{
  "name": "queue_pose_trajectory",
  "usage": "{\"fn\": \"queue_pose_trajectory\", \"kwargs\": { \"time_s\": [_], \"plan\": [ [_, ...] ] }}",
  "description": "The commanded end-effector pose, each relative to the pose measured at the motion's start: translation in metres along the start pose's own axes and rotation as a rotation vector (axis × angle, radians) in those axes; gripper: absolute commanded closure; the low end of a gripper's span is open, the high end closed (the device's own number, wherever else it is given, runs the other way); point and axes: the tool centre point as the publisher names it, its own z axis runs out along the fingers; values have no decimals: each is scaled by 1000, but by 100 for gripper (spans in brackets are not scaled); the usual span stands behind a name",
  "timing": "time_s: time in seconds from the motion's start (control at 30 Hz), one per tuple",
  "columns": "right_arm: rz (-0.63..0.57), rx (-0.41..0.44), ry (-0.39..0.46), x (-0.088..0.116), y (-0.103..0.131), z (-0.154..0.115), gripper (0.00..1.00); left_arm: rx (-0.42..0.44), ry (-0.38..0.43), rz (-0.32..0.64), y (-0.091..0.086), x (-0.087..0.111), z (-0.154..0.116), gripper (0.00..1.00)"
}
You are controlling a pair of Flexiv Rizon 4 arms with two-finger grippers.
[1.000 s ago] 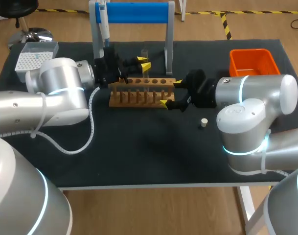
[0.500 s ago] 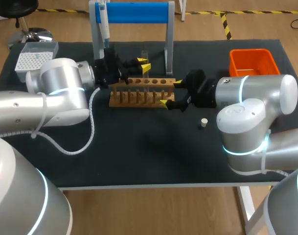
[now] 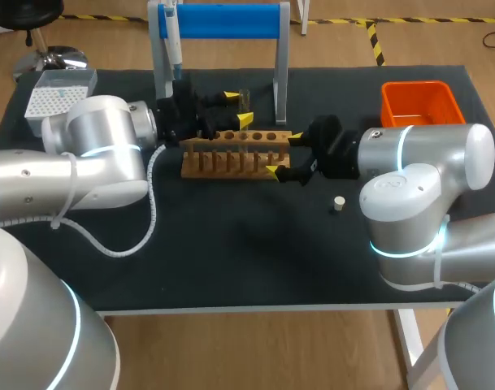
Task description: Invert the test tube, pick up the pipette, mount the tip to pipette, aspirate from beaker and dispense into the tube, eject the tip, return the pipette, and cap with the stopper.
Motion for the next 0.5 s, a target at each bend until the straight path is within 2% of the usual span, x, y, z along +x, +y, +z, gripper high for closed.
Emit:
{"fn": "queue_pose_trajectory", "kwargs": {
  "time_s": [0.03,0.27,0.43,0.5],
  "plan": [
    [0,-3,2,0,-1,-1,0,-34,-20,1,-12,9,-12,0],
    [0,-3,2,0,-1,-1,0,-107,-75,-13,-23,12,-51,0],
    [0,-3,2,0,-1,-1,0,-196,-146,-38,-29,17,-100,0],
    [0,-3,2,0,-1,-1,0,-239,-157,-97,-28,21,-120,0]
  ]
}}
